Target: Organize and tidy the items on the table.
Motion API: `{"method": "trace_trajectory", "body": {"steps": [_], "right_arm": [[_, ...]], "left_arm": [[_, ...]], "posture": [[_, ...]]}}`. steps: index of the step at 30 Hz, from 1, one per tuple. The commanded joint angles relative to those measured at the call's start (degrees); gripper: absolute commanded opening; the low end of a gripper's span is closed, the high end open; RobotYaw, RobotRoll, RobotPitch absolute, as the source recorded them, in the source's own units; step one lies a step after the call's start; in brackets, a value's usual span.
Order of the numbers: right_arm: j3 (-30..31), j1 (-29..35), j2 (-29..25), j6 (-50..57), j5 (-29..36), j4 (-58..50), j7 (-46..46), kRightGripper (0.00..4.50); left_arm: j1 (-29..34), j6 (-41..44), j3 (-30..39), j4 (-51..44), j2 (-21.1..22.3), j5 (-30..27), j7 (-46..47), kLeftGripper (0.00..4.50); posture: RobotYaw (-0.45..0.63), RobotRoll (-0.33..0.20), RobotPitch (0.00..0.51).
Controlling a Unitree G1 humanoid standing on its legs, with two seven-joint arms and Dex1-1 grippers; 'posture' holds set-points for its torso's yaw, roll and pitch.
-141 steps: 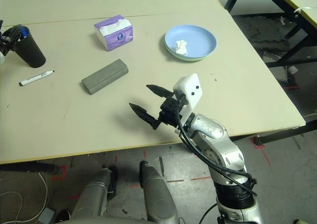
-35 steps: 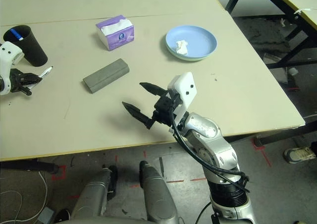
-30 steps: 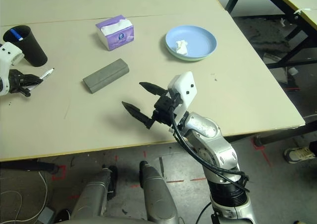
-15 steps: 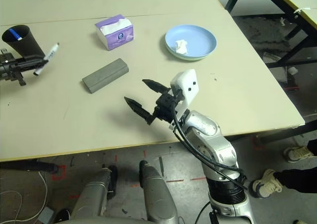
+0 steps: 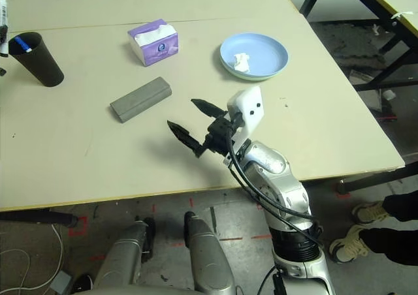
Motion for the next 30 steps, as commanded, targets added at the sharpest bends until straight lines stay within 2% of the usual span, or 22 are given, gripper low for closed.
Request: {"method": "trace_trajectory", "body": {"steps": [1, 9, 14, 30], "right_arm": [[1.3, 1.0, 0.1, -0.3, 0.2, -0.9, 0.7, 4.5], [1.5, 1.5, -0.2, -0.2, 0.1, -1.2, 1.1, 4.5], [1.6, 2.6, -0.4, 0.5, 0.2, -2.7, 0.8, 4.5], [0.9, 4.7, -1.5, 3.3, 1.7, -6.3, -0.4, 4.5]], "left_arm": [[-2.6, -3.6, -0.4, 2.9, 0.2, 1.6, 3.9, 0.29], [-9.8, -8.6, -4.2, 12.3, -0.5, 6.7, 10.6, 0.29], [-12.0, -9.6, -5.5, 16.1, -1.1, 8.7, 13.0, 0.29], [-12.4, -9.6, -6.9, 19.5, -2.4, 11.7, 16.1, 0.29]], "posture": [[-0.11, 0.0, 0.289], [-0.13, 0.0, 0.299], [-0.15, 0.0, 0.309], [-0.16, 0.0, 0.339]]}}
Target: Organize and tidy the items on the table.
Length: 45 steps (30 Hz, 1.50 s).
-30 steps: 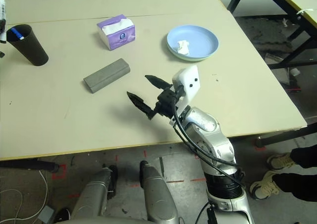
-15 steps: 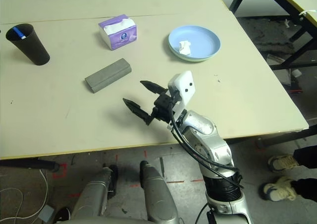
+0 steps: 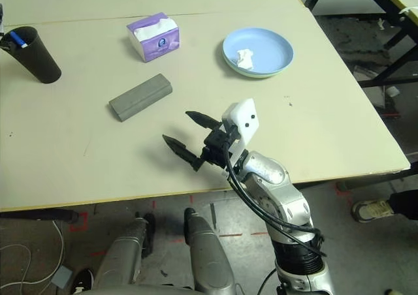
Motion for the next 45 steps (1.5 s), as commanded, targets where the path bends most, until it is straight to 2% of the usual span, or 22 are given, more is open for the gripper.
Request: {"method": "trace_trajectory", "body": {"steps": [1, 17, 29, 35, 45], "right_arm": [[0.0, 1.2, -0.2, 1.2, 1.2, -1.6, -0.3, 4.5], [0.0, 1.2, -0.7, 2.2, 2.2, -2.1, -1.0, 4.5], [0.2, 0.8, -0.7, 2.2, 2.3, -1.8, -1.0, 4.5], [0.2, 0.4, -0.5, 2.0, 2.2, -1.3, -1.1, 4.5], [-4.7, -1.5, 2.6, 0.3, 2.4, 1.4, -5.6, 4.5]], "left_arm": [[-0.2, -0.2, -0.4, 0.8, 0.2, 1.0, 0.3, 0.29], [0.6, -0.1, -0.5, 0.8, 0.2, 1.3, 0.2, 0.29], [0.9, 0.0, 0.0, 1.3, 0.7, 1.0, 0.5, 4.42], [1.3, -0.1, 0.4, 1.4, 0.5, 0.3, -0.8, 4.47], [3.2, -0.2, 4.1, -2.0, 0.0, -5.6, -11.7, 4.47]], "posture": [[-0.16, 0.0, 0.34], [-0.16, 0.0, 0.354], [-0.16, 0.0, 0.352], [-0.15, 0.0, 0.353], [-0.15, 0.0, 0.353]]}}
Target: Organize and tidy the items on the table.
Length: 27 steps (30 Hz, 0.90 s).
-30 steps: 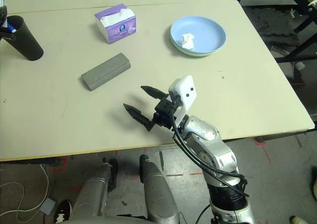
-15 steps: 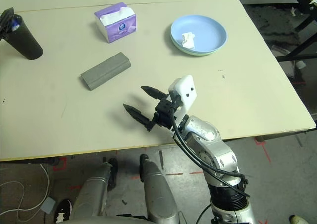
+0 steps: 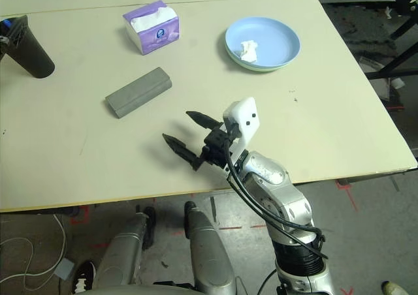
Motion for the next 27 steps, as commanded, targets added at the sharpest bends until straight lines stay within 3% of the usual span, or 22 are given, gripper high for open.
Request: {"method": "trace_trajectory", "body": {"steps": [1, 8, 13, 19, 27], "right_arm": [[-2.9, -0.3, 0.9, -1.6, 0.3, 1.3, -1.9, 4.5], [-8.9, -1.8, 0.1, -6.1, -2.6, 6.0, -5.7, 4.5], [-11.6, -1.8, -0.6, -8.8, -3.6, 9.0, -6.5, 4.5], [-16.0, 1.2, -2.3, -13.2, -6.0, 11.9, -7.9, 4.5], [-22.4, 3.4, -3.7, -18.5, -9.6, 17.3, -13.1, 4.5]], "left_arm": [[1.2, 0.2, 1.9, -2.5, 1.5, -2.3, -2.8, 4.47], [4.8, 3.9, 3.3, -8.2, 4.7, -5.2, -5.8, 4.47], [11.6, 8.4, 4.6, -16.7, 6.0, -8.1, -6.9, 4.47], [26.0, 17.9, 8.5, -34.2, 5.8, -13.4, -4.8, 4.47], [43.2, 25.5, 12.3, -49.2, 3.2, -15.9, 0.4, 4.47]], "posture": [[-0.15, 0.0, 0.352], [-0.14, 0.0, 0.336], [-0.12, 0.0, 0.329], [-0.09, 0.0, 0.319], [-0.06, 0.0, 0.309]]}}
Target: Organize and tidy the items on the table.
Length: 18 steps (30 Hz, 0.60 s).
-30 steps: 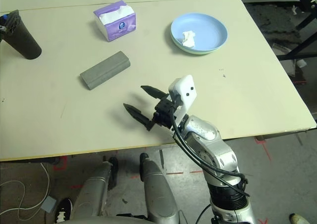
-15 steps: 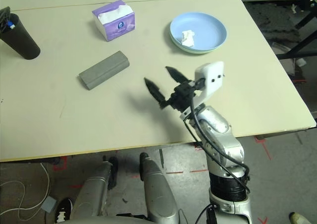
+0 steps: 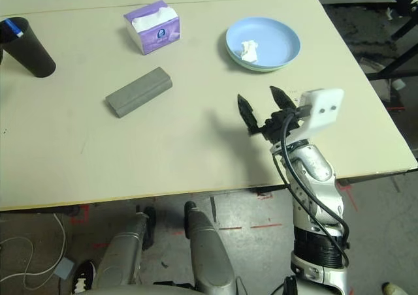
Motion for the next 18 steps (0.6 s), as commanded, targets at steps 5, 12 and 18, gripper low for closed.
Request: {"method": "trace_trajectory", "body": {"steps": [5, 12, 18], "right_arm": [[-2.4, 1.9, -1.3, -3.3, -2.5, 2.7, -1.8, 4.5], [0.2, 2.9, 0.6, -3.3, -2.7, -0.8, -2.0, 4.5], [0.6, 3.3, 1.5, -3.1, -2.5, -2.3, -3.2, 4.5]], "left_arm": [[10.8, 4.5, 1.8, -7.8, -3.0, -1.2, 3.9, 4.47], [12.0, 9.4, 1.1, -13.7, -2.7, -1.6, 6.1, 4.47], [9.7, 9.3, 0.2, -12.4, -2.8, -0.9, 5.7, 4.47]], "posture": [[-0.05, 0.0, 0.315], [-0.05, 0.0, 0.319], [-0.06, 0.0, 0.292]]}}
